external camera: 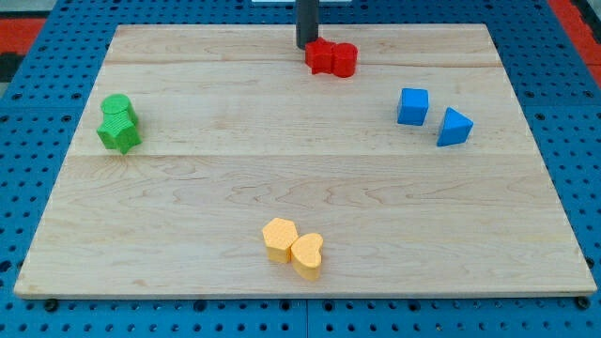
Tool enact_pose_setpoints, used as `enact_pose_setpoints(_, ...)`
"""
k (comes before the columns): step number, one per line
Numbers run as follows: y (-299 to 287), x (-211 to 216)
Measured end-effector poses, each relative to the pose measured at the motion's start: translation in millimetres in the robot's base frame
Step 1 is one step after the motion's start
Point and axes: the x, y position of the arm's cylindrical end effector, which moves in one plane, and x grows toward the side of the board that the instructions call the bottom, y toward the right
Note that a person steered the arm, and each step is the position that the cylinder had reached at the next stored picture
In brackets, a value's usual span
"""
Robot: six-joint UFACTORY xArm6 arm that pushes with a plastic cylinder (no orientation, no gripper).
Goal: Push the red star along with the red circle down a bit
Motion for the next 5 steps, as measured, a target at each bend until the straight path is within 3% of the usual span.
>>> enact_pose_setpoints(3,-1.1,40.2)
enact_pose_setpoints(5,-70.8,66.5)
